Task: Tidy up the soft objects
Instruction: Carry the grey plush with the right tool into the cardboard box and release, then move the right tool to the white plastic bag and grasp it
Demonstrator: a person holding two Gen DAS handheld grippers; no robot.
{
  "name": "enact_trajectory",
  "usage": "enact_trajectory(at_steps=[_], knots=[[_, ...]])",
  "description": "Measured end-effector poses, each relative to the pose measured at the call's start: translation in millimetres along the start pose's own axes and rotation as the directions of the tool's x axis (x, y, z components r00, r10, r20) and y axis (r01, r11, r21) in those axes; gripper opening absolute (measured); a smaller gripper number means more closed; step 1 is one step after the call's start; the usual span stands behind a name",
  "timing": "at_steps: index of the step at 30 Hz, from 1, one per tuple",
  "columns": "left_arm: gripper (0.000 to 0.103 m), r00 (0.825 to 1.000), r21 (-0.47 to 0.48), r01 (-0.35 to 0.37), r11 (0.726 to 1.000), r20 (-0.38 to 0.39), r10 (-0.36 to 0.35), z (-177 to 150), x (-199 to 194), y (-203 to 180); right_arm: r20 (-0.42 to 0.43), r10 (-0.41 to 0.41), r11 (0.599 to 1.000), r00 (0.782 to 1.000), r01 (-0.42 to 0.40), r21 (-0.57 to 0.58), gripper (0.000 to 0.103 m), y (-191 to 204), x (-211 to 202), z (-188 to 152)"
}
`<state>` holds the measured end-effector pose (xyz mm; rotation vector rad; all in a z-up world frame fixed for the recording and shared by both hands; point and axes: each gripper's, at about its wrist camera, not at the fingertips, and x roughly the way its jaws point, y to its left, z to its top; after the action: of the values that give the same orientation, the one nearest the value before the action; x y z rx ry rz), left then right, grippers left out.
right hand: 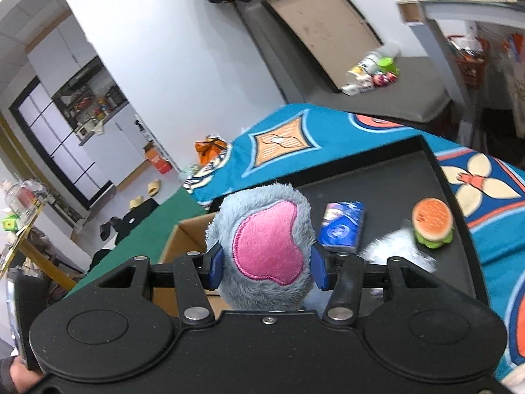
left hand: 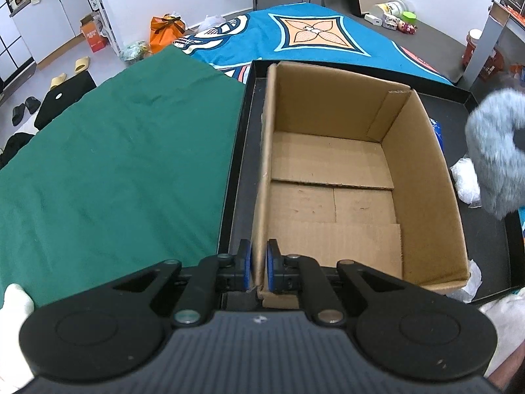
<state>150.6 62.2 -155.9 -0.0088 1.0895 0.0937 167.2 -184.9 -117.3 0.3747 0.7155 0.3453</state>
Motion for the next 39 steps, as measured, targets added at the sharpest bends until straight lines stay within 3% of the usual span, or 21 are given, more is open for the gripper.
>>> enact_trajectory(at_steps=[16, 20, 34, 36, 39], knots=[[0.009, 0.999, -0.033, 0.043, 0.999, -0.015, -0.043, 1.0, 7.1, 15.1, -0.012, 0.041, 0.994, 0.999, -0.042, -0.099, 0.051, 51.8, 46.2, 0.0], [0.009, 0.999, -0.025, 0.047, 0.999, -0.021, -0.047, 3.1, 7.5, 17.5, -0.01, 0.029, 0.992, 1.0, -0.03, -0.125, 0.064, 60.7, 53.9, -4.2], [0.013, 0.999, -0.01, 0.02, 1.0, -0.031, -0.021, 2.9, 4.7, 14.5, 0.015, -0.038, 0.997, 0.999, 0.039, -0.07, 0.08, 36.4, 28.9, -18.2], [0.015, 0.999, -0.01, 0.007, 1.0, -0.033, -0.008, 2.9, 3.1, 14.6, 0.011, -0.045, 0.997, 0.999, 0.046, -0.055, 0.08, 31.9, 28.1, -19.9], [0.027, 0.999, -0.025, -0.01, 1.0, -0.035, 0.01, 3.8, -0.2, 15.2, 0.004, -0.049, 0.998, 0.999, 0.049, -0.027, 0.08, 23.5, 21.6, -22.0]])
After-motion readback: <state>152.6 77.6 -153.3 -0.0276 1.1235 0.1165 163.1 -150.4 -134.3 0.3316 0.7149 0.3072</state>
